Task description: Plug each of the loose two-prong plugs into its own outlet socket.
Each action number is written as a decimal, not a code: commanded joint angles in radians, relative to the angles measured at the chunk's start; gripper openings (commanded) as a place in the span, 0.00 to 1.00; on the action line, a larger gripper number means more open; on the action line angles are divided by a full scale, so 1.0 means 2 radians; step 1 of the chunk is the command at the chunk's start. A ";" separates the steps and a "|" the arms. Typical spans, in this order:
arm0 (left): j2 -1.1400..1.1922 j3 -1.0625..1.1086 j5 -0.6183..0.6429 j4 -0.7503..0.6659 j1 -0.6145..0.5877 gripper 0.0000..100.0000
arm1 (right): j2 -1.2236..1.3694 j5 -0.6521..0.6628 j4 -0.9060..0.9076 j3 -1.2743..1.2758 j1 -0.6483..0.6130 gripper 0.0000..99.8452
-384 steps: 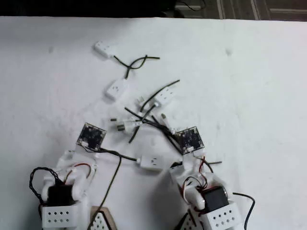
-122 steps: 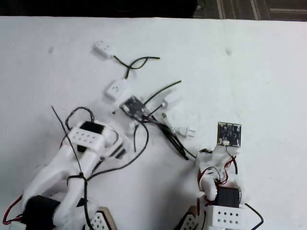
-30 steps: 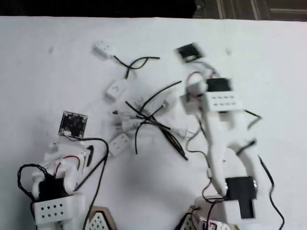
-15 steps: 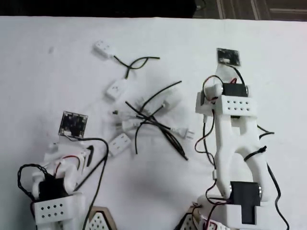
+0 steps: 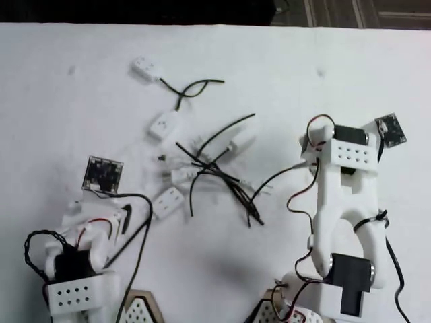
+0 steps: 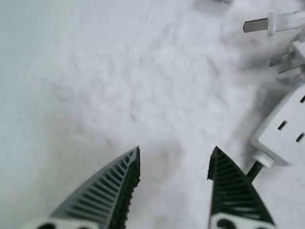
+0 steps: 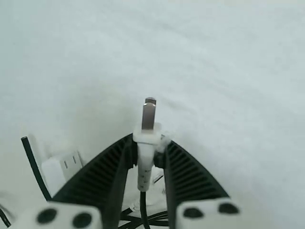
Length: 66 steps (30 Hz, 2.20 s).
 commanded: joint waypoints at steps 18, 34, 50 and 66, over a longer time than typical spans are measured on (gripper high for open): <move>-0.004 -0.001 -0.004 -0.009 -0.003 0.23 | -0.023 0.026 0.045 0.019 -0.029 0.64; -0.004 -0.001 -0.005 -0.009 -0.003 0.23 | -0.020 0.842 0.119 -0.050 -0.023 0.69; -0.005 0.007 -0.005 -0.012 -0.003 0.23 | 0.028 1.201 0.115 -0.061 -0.031 0.64; -0.005 0.008 -0.005 -0.012 -0.003 0.23 | 0.315 1.202 0.090 -0.251 -0.038 0.45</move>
